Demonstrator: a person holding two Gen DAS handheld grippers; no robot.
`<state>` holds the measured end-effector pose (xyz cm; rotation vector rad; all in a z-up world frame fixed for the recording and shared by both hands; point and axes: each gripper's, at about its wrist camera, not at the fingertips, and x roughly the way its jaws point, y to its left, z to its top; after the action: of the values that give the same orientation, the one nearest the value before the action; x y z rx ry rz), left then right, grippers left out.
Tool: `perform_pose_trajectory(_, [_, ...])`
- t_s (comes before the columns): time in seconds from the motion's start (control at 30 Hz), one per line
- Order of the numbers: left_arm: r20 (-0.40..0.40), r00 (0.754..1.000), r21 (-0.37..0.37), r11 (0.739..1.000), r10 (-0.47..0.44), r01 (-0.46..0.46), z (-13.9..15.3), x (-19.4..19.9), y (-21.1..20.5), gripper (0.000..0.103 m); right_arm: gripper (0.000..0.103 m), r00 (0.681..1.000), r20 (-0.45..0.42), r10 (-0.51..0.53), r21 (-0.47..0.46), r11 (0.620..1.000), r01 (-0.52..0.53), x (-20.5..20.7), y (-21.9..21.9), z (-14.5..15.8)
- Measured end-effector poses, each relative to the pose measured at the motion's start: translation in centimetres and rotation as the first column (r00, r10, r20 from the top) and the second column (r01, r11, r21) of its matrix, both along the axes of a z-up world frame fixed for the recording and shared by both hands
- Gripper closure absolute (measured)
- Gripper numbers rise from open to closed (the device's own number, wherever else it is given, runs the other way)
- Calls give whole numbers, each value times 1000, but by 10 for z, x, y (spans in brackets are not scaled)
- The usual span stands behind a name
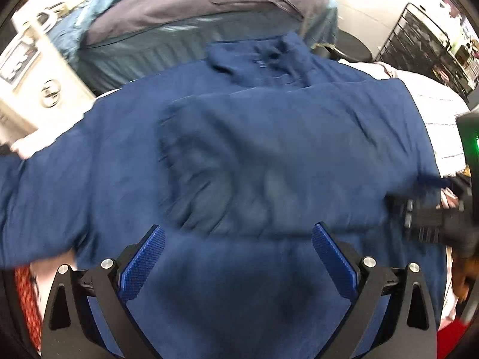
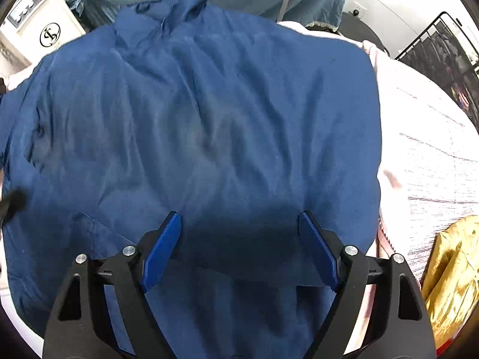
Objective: Fold large clothes
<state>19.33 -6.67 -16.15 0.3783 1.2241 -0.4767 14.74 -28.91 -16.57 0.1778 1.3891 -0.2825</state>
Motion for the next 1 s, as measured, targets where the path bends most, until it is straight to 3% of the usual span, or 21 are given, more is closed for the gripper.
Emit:
perform_pose_trajectory(0.07, [-24,1000,31,1000,-2,2,-16,12,-23,6,21,1000,-19,-2,1,1000,2,2,1,-9])
perform_pose_trajectory(0.17, [-119,993,145,989,-2,19,-61,27,-36,5,20,999,-50,-11,7,1000,11,5,0,-16])
perform_pose_trajectory(0.27, [-124,992,157,987,-20,40,-79,30,-37,5,20,994,-73,-84,63,994,89,8,-5,0])
perform_pose_trajectory(0.37, [-151,989,167,985,-13,38,-78,35,-39,5,20,977,-78,-197,201,957,209,7,-8,50])
perform_pose_trajectory(0.4, [-162,987,164,986,-9,36,-77,38,-39,5,20,974,-85,-208,207,953,222,7,-7,66])
perform_pose_trajectory(0.5, [-171,985,144,990,23,2,-65,41,-34,6,20,983,-42,-178,165,969,183,9,13,152])
perform_pose_trajectory(0.63, [-189,978,67,994,92,-81,-38,31,-2,6,20,992,59,-115,271,958,95,-9,50,259])
perform_pose_trajectory(0.7, [-199,971,35,991,133,-128,-30,24,23,6,19,994,92,-64,380,925,24,-18,69,303])
perform_pose_trajectory(0.77, [-206,963,24,984,176,-175,-27,13,50,6,18,997,57,-50,510,860,14,-25,85,337])
perform_pose_trajectory(0.8, [-207,957,30,979,202,-200,-26,8,68,6,18,998,53,-31,512,859,-1,-29,99,358])
perform_pose_trajectory(0.9, [-178,941,70,958,288,-279,-21,-3,116,6,16,976,200,86,514,839,-179,-38,139,411])
perform_pose_trajectory(1.0, [-153,899,81,911,411,-403,-11,-4,178,6,15,960,243,137,603,754,-260,-48,174,437])
